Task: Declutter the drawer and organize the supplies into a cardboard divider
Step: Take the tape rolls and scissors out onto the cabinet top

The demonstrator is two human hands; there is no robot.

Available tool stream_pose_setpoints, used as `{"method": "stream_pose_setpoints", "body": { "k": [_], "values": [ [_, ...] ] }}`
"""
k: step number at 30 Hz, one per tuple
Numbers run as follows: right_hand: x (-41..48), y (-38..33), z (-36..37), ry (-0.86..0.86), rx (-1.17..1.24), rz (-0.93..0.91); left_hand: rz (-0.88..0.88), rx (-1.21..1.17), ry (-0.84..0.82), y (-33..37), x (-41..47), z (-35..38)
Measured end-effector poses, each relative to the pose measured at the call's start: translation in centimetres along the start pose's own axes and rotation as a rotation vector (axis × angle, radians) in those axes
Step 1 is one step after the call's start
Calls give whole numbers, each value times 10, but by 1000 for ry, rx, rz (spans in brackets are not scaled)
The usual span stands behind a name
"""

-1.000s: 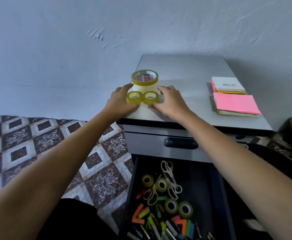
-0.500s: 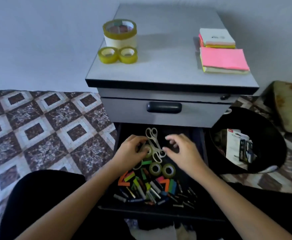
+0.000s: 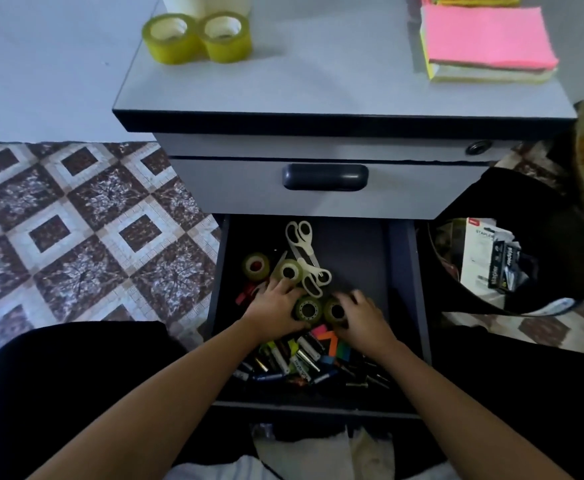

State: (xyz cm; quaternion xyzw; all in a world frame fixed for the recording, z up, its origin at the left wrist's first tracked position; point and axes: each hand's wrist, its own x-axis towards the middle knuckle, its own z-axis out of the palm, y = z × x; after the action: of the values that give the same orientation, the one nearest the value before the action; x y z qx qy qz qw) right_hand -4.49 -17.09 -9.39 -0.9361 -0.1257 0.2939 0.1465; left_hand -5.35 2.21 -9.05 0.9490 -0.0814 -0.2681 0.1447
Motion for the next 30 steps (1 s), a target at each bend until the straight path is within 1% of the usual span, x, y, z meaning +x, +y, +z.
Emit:
{"method": "stream_pose_setpoints", "body": {
  "k": [2,4,7,11,14,16,20,22,26,28,30],
  "values": [
    [0,2,-2,44,59,30,-12,69,13,6,2,9],
    [-1,4,-6,92,106,62,-57,111,70,12,5,17],
    [-2,2,-11,125,173,80,-100,99,134,21,9,23],
    [-9,-9,-26,190,245,66,-77,-34,154,27,5,9],
    [-21,-26,-48,259,343,-8,-27,-263,218,28,-10,-23],
    [-32,-41,-65,319,392,-110,10,-363,332,27,-26,-52],
    [-58,-74,-106,439,436,-304,61,-428,579,22,-64,-111],
    [-69,-93,-133,490,445,-386,91,-413,714,18,-82,-141],
    [-76,-136,-189,672,455,-550,134,-310,976,8,-110,-201],
    [-71,-156,-214,733,434,-580,128,-281,1072,2,-116,-231],
    [-61,-176,-237,772,426,-594,93,-278,1130,-4,-116,-258]
  ]
}}
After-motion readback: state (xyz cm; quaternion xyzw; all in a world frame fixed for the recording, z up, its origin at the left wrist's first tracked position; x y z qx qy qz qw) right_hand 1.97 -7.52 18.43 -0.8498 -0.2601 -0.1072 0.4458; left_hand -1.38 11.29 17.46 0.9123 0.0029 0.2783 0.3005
